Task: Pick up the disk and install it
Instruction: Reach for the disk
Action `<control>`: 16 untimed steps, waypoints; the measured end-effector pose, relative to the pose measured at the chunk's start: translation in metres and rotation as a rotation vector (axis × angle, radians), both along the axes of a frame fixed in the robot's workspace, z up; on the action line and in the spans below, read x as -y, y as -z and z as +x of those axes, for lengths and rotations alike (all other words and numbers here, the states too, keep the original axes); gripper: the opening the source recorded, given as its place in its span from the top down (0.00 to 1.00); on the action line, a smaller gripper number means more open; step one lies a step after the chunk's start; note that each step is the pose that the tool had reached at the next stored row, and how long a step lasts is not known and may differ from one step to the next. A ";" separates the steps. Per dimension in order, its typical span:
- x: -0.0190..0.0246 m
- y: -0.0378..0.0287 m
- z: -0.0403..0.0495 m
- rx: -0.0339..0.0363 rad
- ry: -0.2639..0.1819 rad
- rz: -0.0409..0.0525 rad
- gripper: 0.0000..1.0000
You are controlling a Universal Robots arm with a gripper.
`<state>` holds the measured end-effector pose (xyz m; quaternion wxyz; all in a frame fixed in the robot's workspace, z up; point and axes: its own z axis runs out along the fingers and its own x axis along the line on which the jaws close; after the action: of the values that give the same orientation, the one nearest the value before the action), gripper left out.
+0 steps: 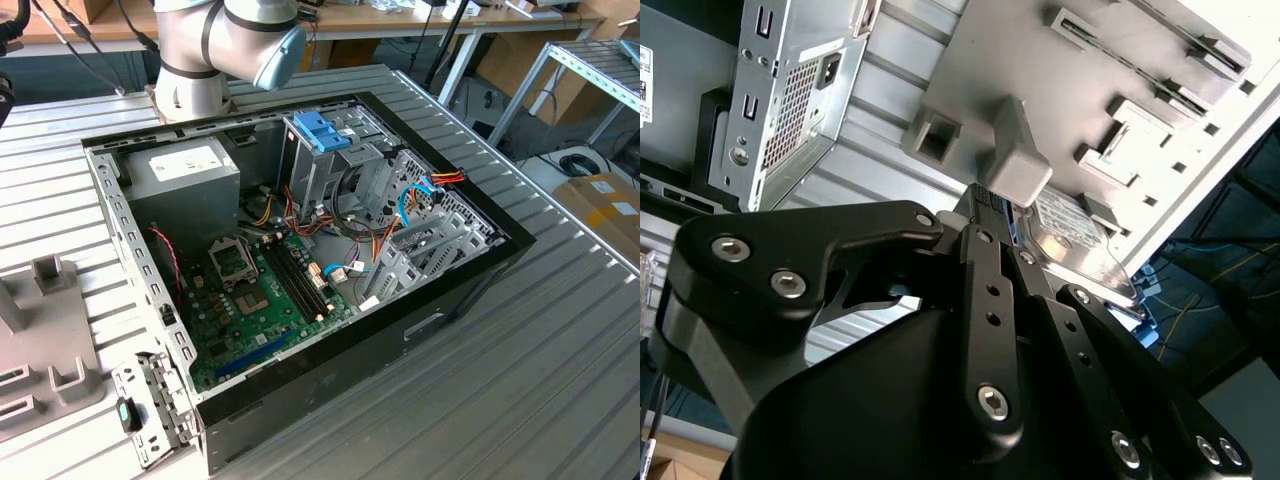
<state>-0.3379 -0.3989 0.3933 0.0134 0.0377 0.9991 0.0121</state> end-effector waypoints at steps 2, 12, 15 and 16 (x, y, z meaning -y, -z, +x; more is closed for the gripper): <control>0.0000 0.0000 -0.0007 0.0000 0.000 -0.0001 0.89; 0.0000 0.0000 -0.0048 -0.0001 0.000 -0.0005 0.89; 0.0000 0.0000 -0.0057 0.0000 0.000 -0.0006 0.89; 0.0000 0.0000 -0.0063 0.0000 0.000 -0.0006 0.89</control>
<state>-0.3442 -0.3989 0.3933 0.0135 0.0377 0.9991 0.0118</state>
